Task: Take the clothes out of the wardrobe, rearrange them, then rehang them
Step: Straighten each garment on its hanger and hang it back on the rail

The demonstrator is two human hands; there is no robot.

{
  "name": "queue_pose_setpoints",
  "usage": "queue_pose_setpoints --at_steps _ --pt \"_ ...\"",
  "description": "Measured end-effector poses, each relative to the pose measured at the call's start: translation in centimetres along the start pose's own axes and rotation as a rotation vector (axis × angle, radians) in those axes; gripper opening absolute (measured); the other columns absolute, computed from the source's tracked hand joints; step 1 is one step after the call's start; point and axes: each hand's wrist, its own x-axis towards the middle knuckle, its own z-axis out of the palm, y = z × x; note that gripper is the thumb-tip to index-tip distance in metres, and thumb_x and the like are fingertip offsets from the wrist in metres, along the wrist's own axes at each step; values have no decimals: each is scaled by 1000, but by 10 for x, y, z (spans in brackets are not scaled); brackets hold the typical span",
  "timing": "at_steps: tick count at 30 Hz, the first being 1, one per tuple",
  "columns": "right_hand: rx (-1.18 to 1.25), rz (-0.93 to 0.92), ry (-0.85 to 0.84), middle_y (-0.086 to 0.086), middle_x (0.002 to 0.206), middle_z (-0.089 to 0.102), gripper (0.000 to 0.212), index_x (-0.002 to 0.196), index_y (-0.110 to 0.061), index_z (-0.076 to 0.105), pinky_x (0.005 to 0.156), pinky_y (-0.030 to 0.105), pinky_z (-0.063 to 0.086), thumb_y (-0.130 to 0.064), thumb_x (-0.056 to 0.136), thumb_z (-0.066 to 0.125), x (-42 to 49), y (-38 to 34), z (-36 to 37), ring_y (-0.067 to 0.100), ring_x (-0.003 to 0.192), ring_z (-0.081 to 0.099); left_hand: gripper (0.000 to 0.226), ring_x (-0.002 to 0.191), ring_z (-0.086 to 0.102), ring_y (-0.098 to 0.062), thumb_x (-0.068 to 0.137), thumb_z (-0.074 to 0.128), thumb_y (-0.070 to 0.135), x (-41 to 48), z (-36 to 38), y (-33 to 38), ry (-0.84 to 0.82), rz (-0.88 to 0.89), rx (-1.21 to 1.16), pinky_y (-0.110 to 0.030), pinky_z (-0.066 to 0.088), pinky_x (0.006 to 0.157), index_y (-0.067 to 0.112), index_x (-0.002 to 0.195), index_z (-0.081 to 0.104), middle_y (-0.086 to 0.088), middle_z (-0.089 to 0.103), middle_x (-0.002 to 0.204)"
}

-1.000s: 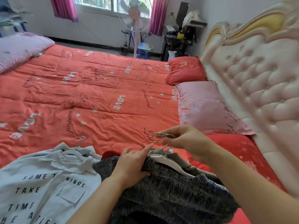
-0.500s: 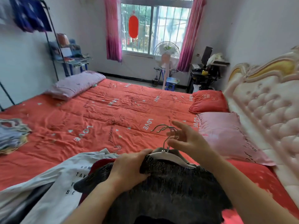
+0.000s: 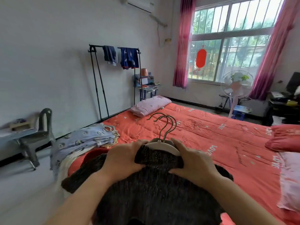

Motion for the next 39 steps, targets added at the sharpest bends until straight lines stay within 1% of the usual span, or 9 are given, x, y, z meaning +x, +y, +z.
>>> queue_pose_setpoints --at_steps 4,6,8,15,19,24,27,33,39 --pt "26 -162 140 -9 127 57 101 149 -33 -1 84 32 46 -63 74 61 30 -74 23 18 103 61 69 77 68 -20 62 59 58 -40 -28 -71 60 -72 66 -27 45 63 37 127 49 3 71 88" --pt "-63 -260 209 -9 104 67 113 147 -23 19 73 30 51 -66 58 73 47 -112 37 13 84 67 74 91 66 -22 63 51 62 -61 -42 -110 64 -122 31 -31 47 73 38 132 45 2 70 101" --pt "-112 -293 285 -8 84 69 115 139 -18 36 65 30 53 -62 44 81 65 -150 57 13 69 67 71 94 65 -20 67 58 59 -81 -52 -152 98 -141 29 -30 46 76 39 134 42 3 68 104" --pt "-115 -337 285 -7 74 66 107 134 -21 41 54 27 49 -56 42 83 141 -293 112 13 57 64 79 99 61 -18 77 63 55 -142 -83 -304 133 -240 51 -29 42 84 42 144 22 5 65 112" --pt "-103 -348 275 -8 68 61 107 135 -21 40 48 25 45 -56 43 82 180 -349 133 11 50 58 76 92 63 -15 75 67 51 -150 -100 -371 123 -207 61 -32 44 83 36 141 34 7 67 102" --pt "-128 -286 254 -6 70 63 106 136 -22 38 51 26 46 -58 46 80 220 -374 161 11 55 61 76 73 66 -14 61 79 44 -130 -92 -432 86 -119 99 -33 50 68 30 129 49 8 70 84" --pt "-113 -247 234 -6 68 60 106 137 -23 37 51 27 46 -57 47 80 243 -375 183 11 55 60 83 64 66 -11 54 85 42 -111 -72 -464 34 -90 73 -30 51 60 30 126 45 10 70 78" --pt "-115 -145 151 -8 65 59 107 135 -21 44 47 25 45 -59 42 81 308 -355 239 9 49 56 76 100 61 -15 77 66 51 -48 -12 -529 -158 -94 -26 -32 42 89 46 138 22 8 64 116" --pt "-62 29 -3 -8 70 62 109 140 -25 32 49 26 46 -60 47 78 368 -331 284 10 51 58 74 110 54 -12 82 61 52 31 47 -585 -410 -47 -19 -26 37 93 40 142 19 10 57 125"
